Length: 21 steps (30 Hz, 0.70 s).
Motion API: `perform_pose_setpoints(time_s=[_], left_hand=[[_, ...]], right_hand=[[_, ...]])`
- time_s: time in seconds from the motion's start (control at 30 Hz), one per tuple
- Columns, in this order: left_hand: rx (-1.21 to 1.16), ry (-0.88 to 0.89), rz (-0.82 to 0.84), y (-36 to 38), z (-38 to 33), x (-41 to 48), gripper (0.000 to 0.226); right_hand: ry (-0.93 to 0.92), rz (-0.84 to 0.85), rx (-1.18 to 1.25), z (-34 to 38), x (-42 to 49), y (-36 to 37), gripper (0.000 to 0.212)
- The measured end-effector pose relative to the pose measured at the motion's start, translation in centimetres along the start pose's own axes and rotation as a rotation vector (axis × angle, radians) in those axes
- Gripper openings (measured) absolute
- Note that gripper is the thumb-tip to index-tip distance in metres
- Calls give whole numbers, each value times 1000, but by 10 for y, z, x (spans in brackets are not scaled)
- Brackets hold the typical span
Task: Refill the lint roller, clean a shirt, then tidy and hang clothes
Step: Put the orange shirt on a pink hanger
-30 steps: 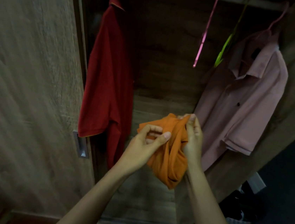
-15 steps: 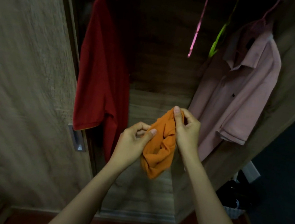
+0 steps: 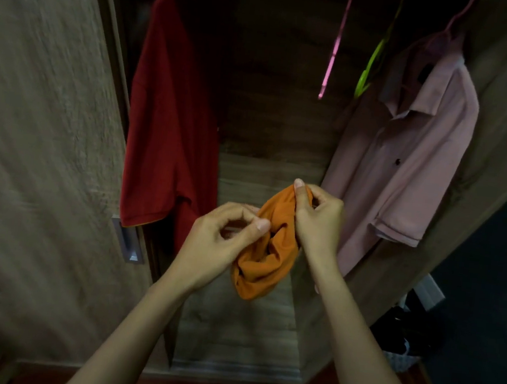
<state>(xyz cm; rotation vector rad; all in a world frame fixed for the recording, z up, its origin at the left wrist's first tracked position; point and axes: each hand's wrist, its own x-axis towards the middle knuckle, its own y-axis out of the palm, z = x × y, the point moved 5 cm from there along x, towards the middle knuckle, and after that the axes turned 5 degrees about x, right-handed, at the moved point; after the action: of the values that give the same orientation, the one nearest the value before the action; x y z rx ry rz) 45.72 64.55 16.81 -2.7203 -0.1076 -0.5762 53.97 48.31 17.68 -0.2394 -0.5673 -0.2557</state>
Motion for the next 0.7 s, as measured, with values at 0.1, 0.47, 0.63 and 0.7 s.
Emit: perform_pose_setpoints(time_s=[0.1,0.47,0.63,0.7], left_hand=[[310,-6,180,11,5,-6,48],[0,-118,-61,0,39,16,33],[7,-50,-141,-3,42,22,33],[0,-39,-164,-6,42,23,34]], right_hand=[[5,-36,-32,-1,2,-2,45],[140,-2,69,-17,2,-4,36],[112,6,51,-18,-2,-11,38],[99,8,38,-18,-4,-15,40]])
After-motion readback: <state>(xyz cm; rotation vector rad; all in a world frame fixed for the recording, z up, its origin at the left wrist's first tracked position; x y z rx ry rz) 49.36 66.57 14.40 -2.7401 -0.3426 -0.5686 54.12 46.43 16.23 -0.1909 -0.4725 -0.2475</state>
